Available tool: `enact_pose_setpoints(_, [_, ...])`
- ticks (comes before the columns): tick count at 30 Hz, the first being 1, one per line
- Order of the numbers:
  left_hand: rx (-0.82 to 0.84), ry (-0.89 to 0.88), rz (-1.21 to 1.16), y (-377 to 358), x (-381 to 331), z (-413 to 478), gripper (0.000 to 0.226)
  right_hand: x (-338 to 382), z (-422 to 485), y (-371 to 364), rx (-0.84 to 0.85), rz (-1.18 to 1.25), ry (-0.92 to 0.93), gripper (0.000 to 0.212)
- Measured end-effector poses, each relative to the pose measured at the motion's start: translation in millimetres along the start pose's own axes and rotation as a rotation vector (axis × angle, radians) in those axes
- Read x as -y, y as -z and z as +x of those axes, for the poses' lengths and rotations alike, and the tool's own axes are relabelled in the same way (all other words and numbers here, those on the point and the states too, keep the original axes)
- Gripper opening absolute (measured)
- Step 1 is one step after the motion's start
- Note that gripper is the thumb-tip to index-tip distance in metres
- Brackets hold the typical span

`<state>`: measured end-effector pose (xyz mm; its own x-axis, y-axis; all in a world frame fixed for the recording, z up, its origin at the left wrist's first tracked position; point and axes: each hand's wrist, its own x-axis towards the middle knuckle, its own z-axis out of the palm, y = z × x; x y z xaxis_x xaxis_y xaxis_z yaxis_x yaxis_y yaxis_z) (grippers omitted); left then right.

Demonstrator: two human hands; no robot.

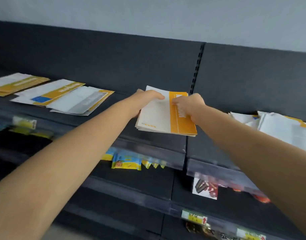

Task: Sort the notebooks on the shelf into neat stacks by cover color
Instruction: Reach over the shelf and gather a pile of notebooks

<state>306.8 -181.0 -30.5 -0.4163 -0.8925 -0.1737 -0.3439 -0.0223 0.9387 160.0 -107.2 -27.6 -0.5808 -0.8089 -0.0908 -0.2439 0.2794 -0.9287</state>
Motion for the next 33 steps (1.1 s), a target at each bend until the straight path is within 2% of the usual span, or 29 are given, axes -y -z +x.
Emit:
enact_pose_setpoints(2, [-0.05,-0.014,0.008,50,18,-7,0.08,18,-12,-50,0.011,0.002,0.013,0.037])
enact_pose_setpoints(4, [-0.072,-0.03,0.003,97,33,-11,0.082,35,-20,-99,0.012,0.003,0.038,0.043])
enact_pose_setpoints(7, [-0.097,-0.052,-0.025,164,50,-16,0.061,59,-28,-164,0.026,0.009,0.066,0.055])
enact_pose_setpoints(12, [-0.058,-0.094,0.012,249,81,-12,0.043,92,-38,-246,0.094,-0.003,0.034,0.069])
enact_pose_setpoints(18, [-0.084,-0.089,0.0,325,103,20,0.039,122,-18,-317,0.099,-0.126,0.089,0.07])
enact_pose_setpoints(20, [-0.079,-0.094,0.007,345,108,33,0.027,132,-5,-337,0.108,-0.148,0.062,0.065])
enact_pose_setpoints(22, [-0.063,-0.091,0.012,362,112,47,0.02,143,9,-353,0.137,-0.151,0.021,0.051])
enact_pose_setpoints(25, [-0.086,-0.049,0.021,389,119,71,0.039,161,33,-376,0.247,-0.167,-0.018,0.013])
enact_pose_setpoints(26, [-0.087,-0.029,0.032,398,121,79,0.045,165,39,-383,0.28,-0.174,-0.036,0.007])
enact_pose_setpoints(28, [-0.072,-0.006,0.043,414,123,92,0.049,173,49,-397,0.337,-0.188,-0.058,0.008])
enact_pose_setpoints(31, [-0.074,-0.007,0.055,435,123,110,0.033,183,61,-421,0.391,-0.224,-0.077,0.011])
enact_pose_setpoints(33, [-0.066,0.004,0.062,449,126,121,0.034,189,68,-435,0.404,-0.244,-0.079,0.012])
